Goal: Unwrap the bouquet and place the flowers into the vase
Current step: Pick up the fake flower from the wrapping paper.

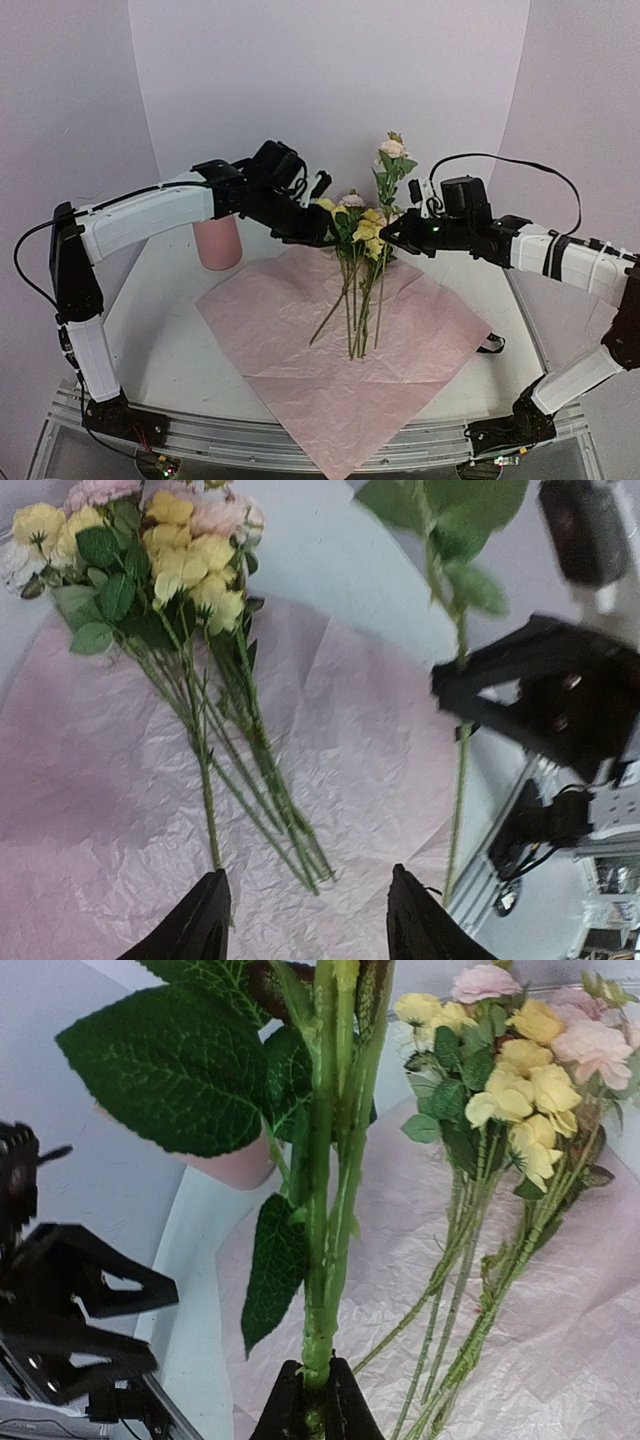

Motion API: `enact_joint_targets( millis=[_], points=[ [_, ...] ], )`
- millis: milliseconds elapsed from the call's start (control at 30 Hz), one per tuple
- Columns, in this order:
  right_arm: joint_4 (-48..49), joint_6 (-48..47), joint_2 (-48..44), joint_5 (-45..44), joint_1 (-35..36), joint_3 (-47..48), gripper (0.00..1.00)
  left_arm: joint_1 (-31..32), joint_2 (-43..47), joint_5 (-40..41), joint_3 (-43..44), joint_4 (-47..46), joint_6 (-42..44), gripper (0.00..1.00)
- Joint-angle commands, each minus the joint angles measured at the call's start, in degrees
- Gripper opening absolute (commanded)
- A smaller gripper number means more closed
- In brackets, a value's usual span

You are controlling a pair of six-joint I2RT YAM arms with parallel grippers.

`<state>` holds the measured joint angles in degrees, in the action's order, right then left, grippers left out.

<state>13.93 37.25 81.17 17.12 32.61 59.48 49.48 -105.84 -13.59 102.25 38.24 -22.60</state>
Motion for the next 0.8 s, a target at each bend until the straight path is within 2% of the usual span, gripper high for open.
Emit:
enact_joint_targets(
  millis=[0,133,300,567,767],
  points=[
    [5.59,-3.74,-0.36,7.66,1.66,0.81,0.00,-3.37,7.70,-9.92,-1.38,-12.79,-6.33,0.63],
    [5.55,-4.75,1.63,8.73,5.12,3.36,0.00,-4.03,9.10,-14.04,-3.69,-17.99,-8.49,0.72],
    [4.58,-5.31,6.10,9.07,9.84,9.29,0.00,-4.13,9.27,-17.68,-5.34,-21.35,-9.52,0.75],
    [3.45,-5.01,10.78,8.44,12.02,14.90,0.00,-5.64,12.12,-14.68,-9.18,-21.73,-11.02,0.74],
    [0.79,-5.86,9.39,2.14,12.04,15.32,0.00,-9.22,15.99,-11.39,-14.55,-21.73,-13.53,0.76]
  ],
)
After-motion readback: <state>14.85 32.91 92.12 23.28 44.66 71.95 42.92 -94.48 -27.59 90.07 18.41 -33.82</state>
